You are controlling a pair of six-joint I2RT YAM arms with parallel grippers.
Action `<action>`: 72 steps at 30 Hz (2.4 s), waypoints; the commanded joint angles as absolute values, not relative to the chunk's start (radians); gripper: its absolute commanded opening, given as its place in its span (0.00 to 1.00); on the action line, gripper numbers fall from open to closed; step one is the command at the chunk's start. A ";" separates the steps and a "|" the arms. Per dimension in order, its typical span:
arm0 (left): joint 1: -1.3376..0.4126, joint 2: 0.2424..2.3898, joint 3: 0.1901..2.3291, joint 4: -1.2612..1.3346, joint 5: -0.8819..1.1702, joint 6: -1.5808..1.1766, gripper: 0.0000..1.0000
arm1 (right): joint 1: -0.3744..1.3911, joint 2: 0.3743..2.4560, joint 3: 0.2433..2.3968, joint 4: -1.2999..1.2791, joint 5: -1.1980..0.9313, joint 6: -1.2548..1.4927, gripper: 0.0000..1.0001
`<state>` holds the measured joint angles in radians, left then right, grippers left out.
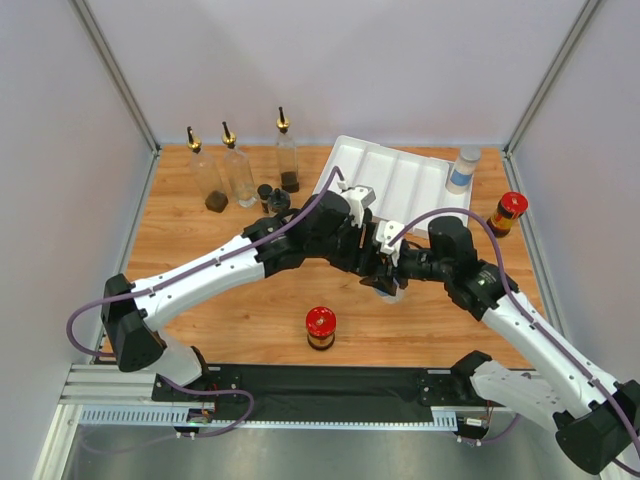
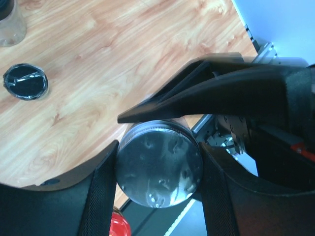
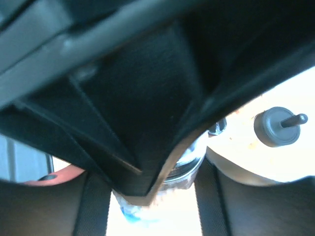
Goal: Organize the condiment bottles
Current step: Place the bottle in the storage box.
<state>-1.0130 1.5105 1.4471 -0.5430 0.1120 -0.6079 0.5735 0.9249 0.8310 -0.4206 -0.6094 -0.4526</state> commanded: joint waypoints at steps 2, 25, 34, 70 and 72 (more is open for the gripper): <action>-1.023 1.485 1.505 -0.439 0.150 -0.646 0.00 | 0.578 0.919 0.827 -0.426 -0.606 -0.449 0.42; -1.023 1.339 1.448 -0.494 0.049 -0.618 0.90 | 0.554 0.894 0.844 -0.511 -0.637 -0.509 0.23; -1.022 1.258 1.445 -0.584 -0.064 -0.507 0.95 | 0.505 0.879 0.862 -0.534 -0.631 -0.514 0.22; -0.945 0.772 0.890 -0.604 -0.660 -0.081 1.00 | -0.138 1.230 1.065 -0.163 -0.747 -0.350 0.24; -0.940 0.765 0.873 -0.601 -0.667 -0.080 1.00 | -0.138 1.246 1.065 -0.149 -0.742 -0.345 0.24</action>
<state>-0.9489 0.7856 0.8845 -0.6464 -0.6319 -0.1040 -0.1345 1.2388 1.0126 -0.2790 -0.7265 -0.3771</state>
